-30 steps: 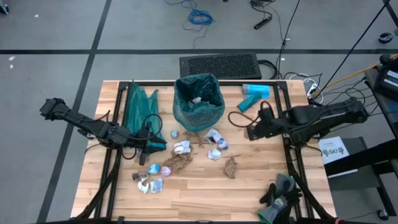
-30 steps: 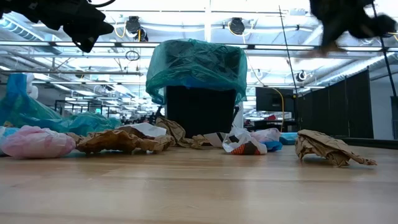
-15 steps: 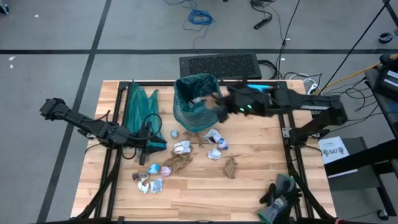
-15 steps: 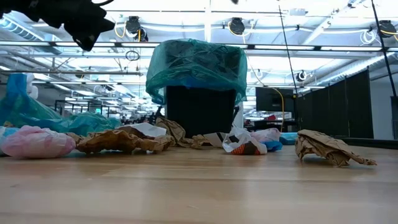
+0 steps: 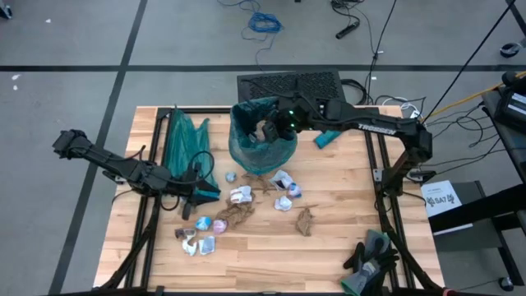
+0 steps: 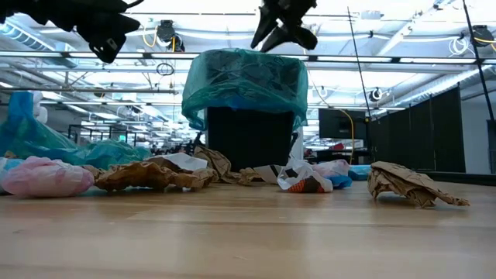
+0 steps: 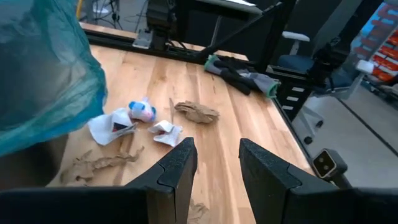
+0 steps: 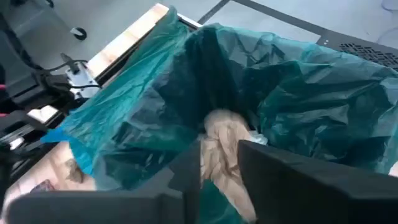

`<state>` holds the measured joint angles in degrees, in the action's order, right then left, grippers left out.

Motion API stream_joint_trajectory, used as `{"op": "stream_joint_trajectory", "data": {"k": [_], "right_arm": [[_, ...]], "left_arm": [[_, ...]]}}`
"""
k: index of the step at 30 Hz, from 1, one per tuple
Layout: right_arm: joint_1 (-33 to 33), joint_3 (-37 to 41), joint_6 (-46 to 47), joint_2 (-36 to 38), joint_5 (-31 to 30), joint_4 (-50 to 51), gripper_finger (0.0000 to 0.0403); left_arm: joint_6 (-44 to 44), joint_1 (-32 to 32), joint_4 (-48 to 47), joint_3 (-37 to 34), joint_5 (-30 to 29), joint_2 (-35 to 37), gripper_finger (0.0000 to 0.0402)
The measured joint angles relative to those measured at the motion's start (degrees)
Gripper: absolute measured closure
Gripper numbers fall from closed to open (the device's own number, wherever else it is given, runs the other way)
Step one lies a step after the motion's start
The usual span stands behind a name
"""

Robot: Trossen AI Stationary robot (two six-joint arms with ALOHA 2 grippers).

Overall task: Place trash/remove bag and relplace
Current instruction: Put the brown napkin into the blue trash bag inside the black trash bin

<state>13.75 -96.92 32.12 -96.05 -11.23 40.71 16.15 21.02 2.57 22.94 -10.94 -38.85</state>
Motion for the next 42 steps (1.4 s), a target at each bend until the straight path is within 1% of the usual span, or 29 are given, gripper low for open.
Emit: {"op": "stream_joint_trajectory", "data": {"k": [3, 7, 11, 15, 19, 23, 26, 29, 33, 36, 39, 42], "right_arm": [[0.23, 0.00, -0.53, -0.29, 0.06, -0.07, 0.0263], [0.18, 0.00, -0.62, 1.52, 0.75, 1.71, 0.0236], [0.19, 0.00, 1.14, 5.66, 0.83, 8.06, 0.0228], [-1.25, 0.00, 6.22, 10.54, 0.74, 15.55, 0.0231], [-5.25, -0.04, 12.08, 13.80, 0.08, 26.28, 0.0235], [-12.22, -0.04, 21.59, 14.40, -5.98, 36.08, 0.0236], [-18.33, 1.09, 29.55, 14.14, -8.32, 38.97, 0.0236], [-24.09, 5.22, 38.18, 13.92, -8.21, 38.17, 0.0236], [-31.15, 13.30, 51.14, 13.92, -8.12, 34.47, 0.0236], [-35.26, 19.18, 59.25, 13.90, -7.87, 27.12, 0.0236], [-37.88, 23.73, 63.56, 13.72, -6.83, 17.77, 0.0236], [-39.06, 27.36, 65.74, 12.41, -3.60, 11.79, 0.0236]], "left_arm": [[0.01, 0.00, -0.07, 0.00, 0.27, 0.00, 0.0275], [0.01, 0.00, -0.09, 0.00, 0.27, 0.00, 0.0275], [-0.01, 0.00, -0.15, 0.00, 0.27, -0.02, 0.0275], [-0.55, 0.00, -0.72, 0.00, 0.27, 0.00, 0.0275], [-1.96, 0.00, -0.72, 0.00, 0.27, 0.00, 0.0275], [-2.02, 0.00, -1.62, 0.00, 0.26, 0.00, 0.0275], [-2.05, 0.00, -2.51, 0.00, 0.26, -0.01, 0.0275], [-2.04, 0.00, -2.49, 0.00, 0.19, -0.01, 0.0275], [-2.89, 0.00, -2.49, 0.00, -0.04, -0.02, 0.0275], [-3.30, 0.00, -2.63, 0.00, -0.12, -0.02, 0.0275], [-3.63, 0.00, -2.77, 0.00, -0.24, -0.01, 0.0275], [-4.55, 0.00, -3.62, 0.00, -0.10, 0.00, 0.0275]]}}
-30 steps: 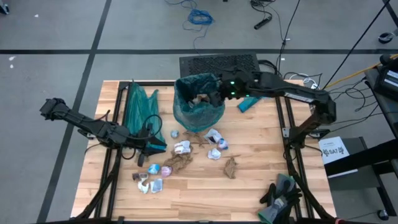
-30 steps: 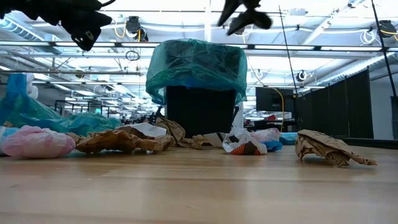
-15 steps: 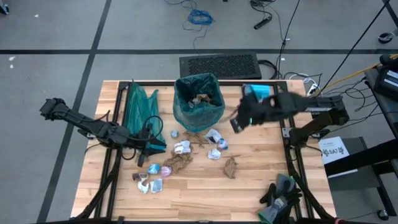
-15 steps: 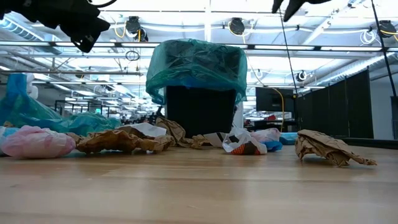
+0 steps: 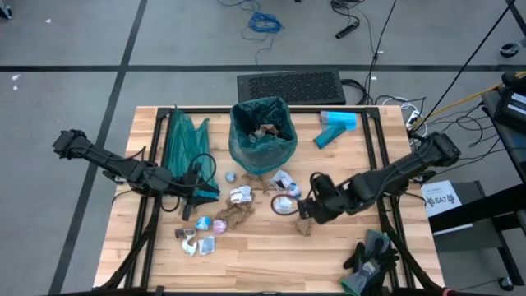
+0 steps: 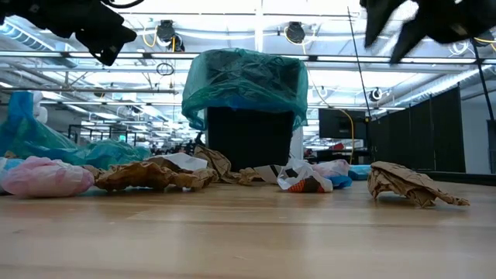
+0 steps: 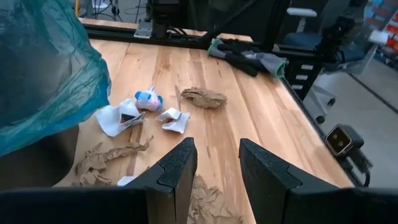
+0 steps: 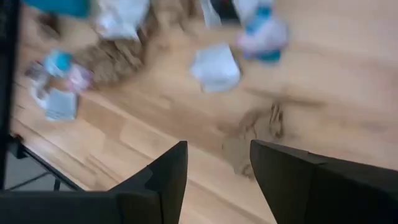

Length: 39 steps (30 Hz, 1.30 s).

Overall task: Place trash/remove bag and relplace
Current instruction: Put the brown napkin into the blue trash bag inside the black trash bin

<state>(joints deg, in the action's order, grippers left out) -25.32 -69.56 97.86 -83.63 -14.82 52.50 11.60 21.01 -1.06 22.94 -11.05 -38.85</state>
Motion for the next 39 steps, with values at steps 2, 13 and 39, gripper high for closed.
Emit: {"op": "stream_joint_trajectory", "data": {"k": [2, 13, 39], "right_arm": [[-0.40, 1.99, 1.46, -1.34, 1.75, -3.18, 0.0236], [-1.12, 4.24, 3.46, -10.97, 6.33, -8.32, 0.0236], [0.65, -4.07, -3.28, -11.11, 4.17, -4.89, 0.0401]], "left_arm": [[-0.11, -0.26, -0.17, 0.00, 0.10, 0.00, 0.0275], [-0.07, -1.07, -1.71, 0.00, 2.42, 0.00, 0.0275], [0.06, -1.07, -1.43, -0.02, 5.26, 0.02, 0.0275]]}}
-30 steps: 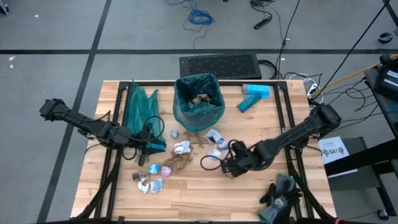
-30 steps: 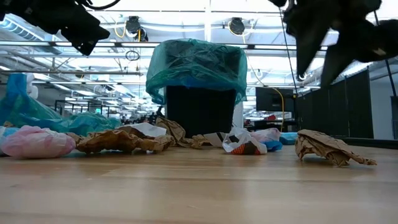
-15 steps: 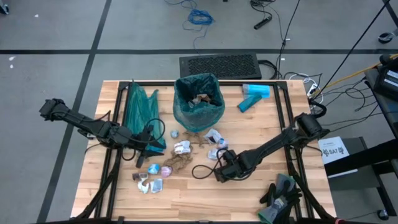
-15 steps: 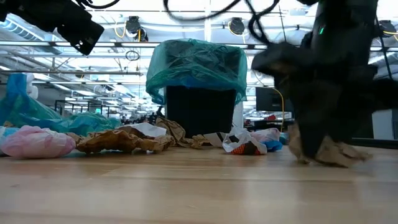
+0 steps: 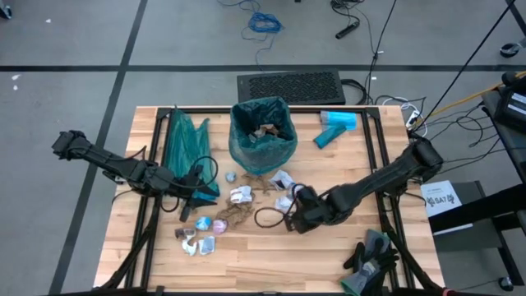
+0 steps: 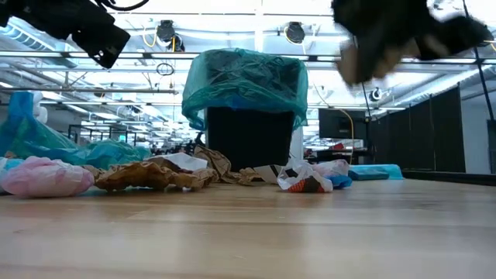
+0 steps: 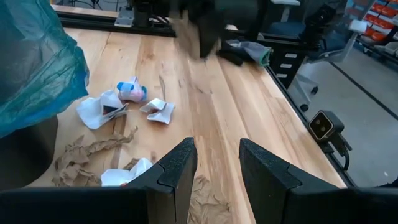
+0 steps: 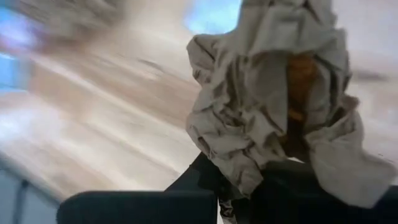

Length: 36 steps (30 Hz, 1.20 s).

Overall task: Place trash/remove bag and relplace
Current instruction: Put the brown napkin into the blue trash bag inside the black trash bin

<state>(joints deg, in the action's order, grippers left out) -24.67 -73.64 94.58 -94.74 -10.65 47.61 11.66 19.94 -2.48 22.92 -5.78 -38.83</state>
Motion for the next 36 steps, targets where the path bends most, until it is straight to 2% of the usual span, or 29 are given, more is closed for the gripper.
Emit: {"op": "stream_joint_trajectory", "data": {"k": [3, 7, 11, 16, 22, 27, 31, 36], "right_arm": [[1.16, -5.10, -2.35, 2.80, -4.50, 6.88, 0.0401], [4.55, -12.35, -10.21, 4.90, -10.37, 8.86, 0.0402], [10.47, -18.67, -20.86, 4.96, -14.40, 8.13, 0.0402], [19.47, -22.26, -33.97, 4.68, -14.35, 1.42, 0.0403], [29.47, -22.63, -46.09, 4.52, -6.24, -10.78, 0.0400], [34.60, -22.68, -53.92, 3.00, -3.22, -15.04, 0.0382], [37.25, -22.68, -57.25, 1.47, 0.75, -15.44, 0.0355], [39.72, -22.63, -60.20, -0.95, 7.42, -16.11, 0.0301]], "left_arm": [[-0.02, 0.00, 0.07, 0.00, 0.00, 0.00, 0.0275], [0.00, 0.00, 0.02, 0.00, 0.95, -0.02, 0.0275], [0.00, 0.00, 0.06, 0.00, 1.94, -0.02, 0.0275], [0.04, 0.00, 0.76, 0.00, 2.58, -0.02, 0.0275], [1.41, 0.00, 1.10, 0.00, 2.56, -0.02, 0.0275], [1.51, -0.07, 1.75, 0.00, 2.28, -0.02, 0.0275], [1.51, -0.06, 2.56, 0.00, -0.88, -0.02, 0.0275], [1.51, -0.07, 2.62, 0.00, -3.76, -0.02, 0.0275]]}}
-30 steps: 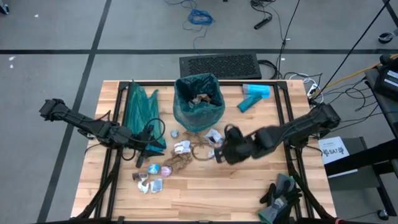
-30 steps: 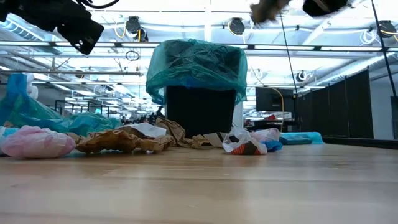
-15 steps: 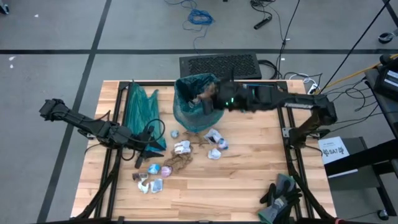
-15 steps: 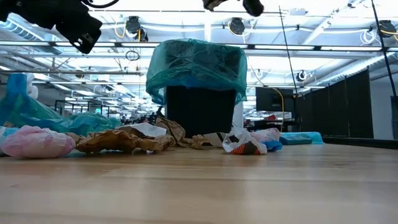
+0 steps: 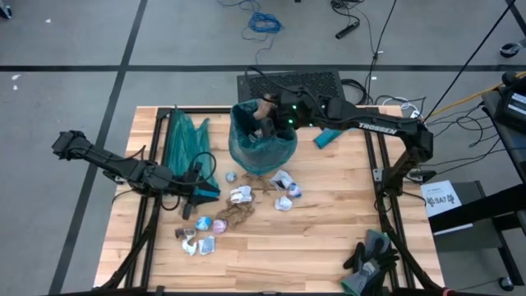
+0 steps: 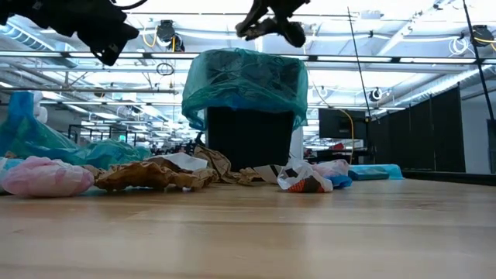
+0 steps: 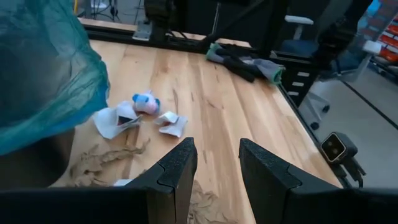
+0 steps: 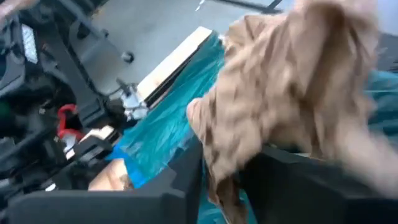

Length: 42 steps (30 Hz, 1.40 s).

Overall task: Place trash/remove bag and relplace
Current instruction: Put the brown napkin into the blue trash bag inside the black trash bin, then put the blue plastic into the blue trash bag inside the black trash bin

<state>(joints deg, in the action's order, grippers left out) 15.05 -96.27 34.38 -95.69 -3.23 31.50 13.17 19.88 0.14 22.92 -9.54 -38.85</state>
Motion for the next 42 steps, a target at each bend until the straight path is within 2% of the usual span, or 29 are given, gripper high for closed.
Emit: {"op": "stream_joint_trajectory", "data": {"k": [5, 10, 15, 19, 22, 25, 28, 31, 35, 39, 42], "right_arm": [[1.14, 0.00, -3.03, -0.86, 0.47, 0.61, 0.0253], [1.52, 0.00, -5.52, 0.11, 0.38, 4.06, 0.0227], [1.81, 0.00, -6.06, 3.65, -1.01, 15.46, 0.0224], [0.11, 0.00, -6.28, 7.34, -11.63, 26.39, 0.0233], [-1.43, 1.03, -5.14, 10.89, -14.68, 31.57, 0.0240], [-3.68, 5.80, -2.42, 15.24, -14.94, 33.01, 0.0242], [-6.44, 13.93, 3.10, 20.01, -14.92, 32.81, 0.0242], [-9.69, 24.13, 10.78, 24.65, -14.87, 28.66, 0.0243], [-14.38, 36.65, 20.32, 28.17, -13.02, 15.67, 0.0243], [-18.15, 45.55, 25.37, 28.05, -10.08, -0.48, 0.0243], [-20.10, 49.77, 28.21, 26.03, -9.89, -6.75, 0.0243]], "left_arm": [[1.52, 0.02, 0.42, 0.00, -0.07, 0.00, 0.0275], [1.55, 0.00, 0.66, 0.00, -0.59, 0.00, 0.0275], [1.52, 0.00, 0.62, 0.00, -1.62, 0.00, 0.0275], [1.52, 0.00, 0.42, 0.00, -2.98, 0.00, 0.0275], [1.55, 0.00, 0.44, 0.00, -3.13, 0.00, 0.0275], [1.55, 0.00, 0.42, 0.00, -3.13, 0.00, 0.0275], [1.52, 0.00, 0.33, 0.00, -3.17, 0.00, 0.0275], [1.52, 0.01, 0.27, 0.00, -3.16, 0.00, 0.0275], [1.50, 0.00, 0.19, 0.00, -3.81, 0.00, 0.0275], [1.48, 0.00, 0.18, 0.00, -4.77, 0.00, 0.0275], [1.52, 0.00, 0.18, 0.00, -4.90, 0.00, 0.0275]]}}
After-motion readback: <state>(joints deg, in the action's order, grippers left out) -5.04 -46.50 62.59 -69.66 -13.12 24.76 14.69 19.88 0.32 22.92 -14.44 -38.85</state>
